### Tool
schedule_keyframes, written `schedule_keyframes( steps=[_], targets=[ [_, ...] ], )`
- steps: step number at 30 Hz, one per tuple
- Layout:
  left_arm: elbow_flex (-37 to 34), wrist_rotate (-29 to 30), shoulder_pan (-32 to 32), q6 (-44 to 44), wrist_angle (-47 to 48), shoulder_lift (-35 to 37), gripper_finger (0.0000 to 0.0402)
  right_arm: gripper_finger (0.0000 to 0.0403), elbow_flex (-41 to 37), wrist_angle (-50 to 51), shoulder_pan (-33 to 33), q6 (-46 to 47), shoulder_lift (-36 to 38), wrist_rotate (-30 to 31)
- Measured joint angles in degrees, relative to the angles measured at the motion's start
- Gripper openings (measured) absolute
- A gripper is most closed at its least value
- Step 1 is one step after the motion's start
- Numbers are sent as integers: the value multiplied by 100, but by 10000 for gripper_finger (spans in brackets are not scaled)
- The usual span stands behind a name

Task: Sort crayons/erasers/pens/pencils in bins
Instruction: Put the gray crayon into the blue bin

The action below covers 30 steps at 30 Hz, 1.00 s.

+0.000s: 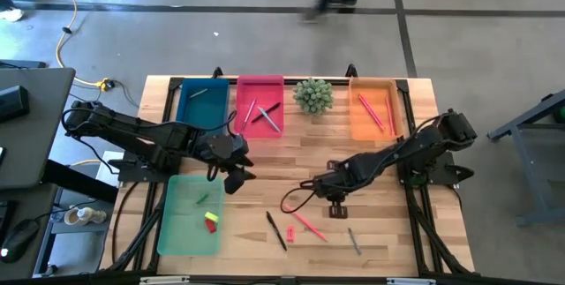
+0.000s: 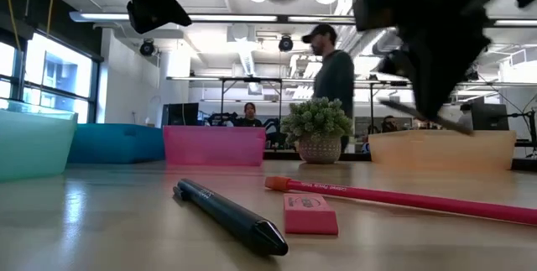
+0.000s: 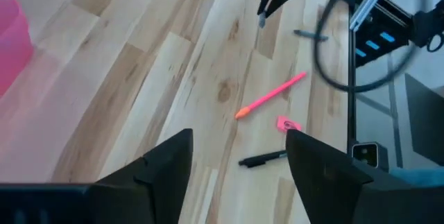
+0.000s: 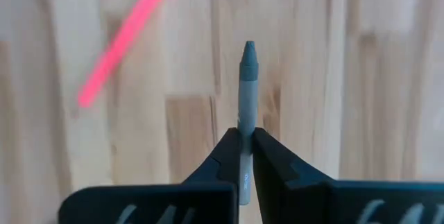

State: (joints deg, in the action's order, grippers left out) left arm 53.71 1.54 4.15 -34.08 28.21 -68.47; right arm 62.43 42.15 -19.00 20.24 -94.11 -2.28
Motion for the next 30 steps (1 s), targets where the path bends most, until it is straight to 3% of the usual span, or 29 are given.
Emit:
schedule_keyframes(
  steps=[18,30],
  targets=[
    [0,20,108,1420,-220,0,218,3,1826,-6,15,-229,7,993],
    [0,614,161,1600,-1375,0,217,3,2729,-143,340,-985,11,1382]
  ],
)
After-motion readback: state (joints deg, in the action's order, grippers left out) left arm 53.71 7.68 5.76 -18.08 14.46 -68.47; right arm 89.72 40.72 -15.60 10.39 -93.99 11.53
